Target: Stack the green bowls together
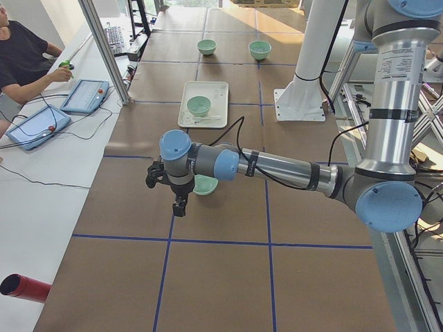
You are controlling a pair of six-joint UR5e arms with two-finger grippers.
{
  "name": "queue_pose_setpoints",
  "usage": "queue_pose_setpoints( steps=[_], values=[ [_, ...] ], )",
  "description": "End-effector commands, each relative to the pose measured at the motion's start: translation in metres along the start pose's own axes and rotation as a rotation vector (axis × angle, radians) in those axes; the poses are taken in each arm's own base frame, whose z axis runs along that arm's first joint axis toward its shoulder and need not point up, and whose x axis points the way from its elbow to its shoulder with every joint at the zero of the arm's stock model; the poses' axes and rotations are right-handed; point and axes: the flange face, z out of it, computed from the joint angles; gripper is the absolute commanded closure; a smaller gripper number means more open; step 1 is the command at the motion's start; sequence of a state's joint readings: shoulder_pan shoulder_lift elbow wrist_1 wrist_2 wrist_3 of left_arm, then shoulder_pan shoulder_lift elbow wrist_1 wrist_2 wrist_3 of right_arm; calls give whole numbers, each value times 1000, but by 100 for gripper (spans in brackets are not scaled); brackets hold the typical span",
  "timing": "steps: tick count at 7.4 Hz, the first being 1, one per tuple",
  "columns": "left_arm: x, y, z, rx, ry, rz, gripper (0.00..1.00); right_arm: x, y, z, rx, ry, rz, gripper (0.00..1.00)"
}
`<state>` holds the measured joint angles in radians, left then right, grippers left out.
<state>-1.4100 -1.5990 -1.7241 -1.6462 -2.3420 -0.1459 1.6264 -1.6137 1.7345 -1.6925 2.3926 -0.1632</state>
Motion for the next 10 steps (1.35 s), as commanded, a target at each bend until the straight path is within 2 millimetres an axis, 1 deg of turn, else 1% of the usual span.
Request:
queue_pose_setpoints(
  steps=[1,2,3,5,6,7,8,10],
  values=[
    [47,-2,32,41,50,-85,0,-23,-29,-24,46,10,-53,0],
    [48,9,42,41,61,-93,0,-21,-26,-22,44,5,-47,0],
    [53,12,53,42,71,-119,0,-25,-27,-25,52,2,-44,0],
    [66,25,97,50,118,-161,0,-28,-28,-25,54,-21,-45,0],
    [69,33,117,78,123,-174,0,-29,-28,-26,57,-30,-43,0],
    [79,37,131,86,114,-203,0,-30,-28,-25,56,-41,-40,0],
    [89,39,141,83,101,-223,0,-29,-27,-20,46,-46,-2,0],
    [98,42,152,78,84,-208,0,-33,-28,-17,39,-45,7,0]
  ],
)
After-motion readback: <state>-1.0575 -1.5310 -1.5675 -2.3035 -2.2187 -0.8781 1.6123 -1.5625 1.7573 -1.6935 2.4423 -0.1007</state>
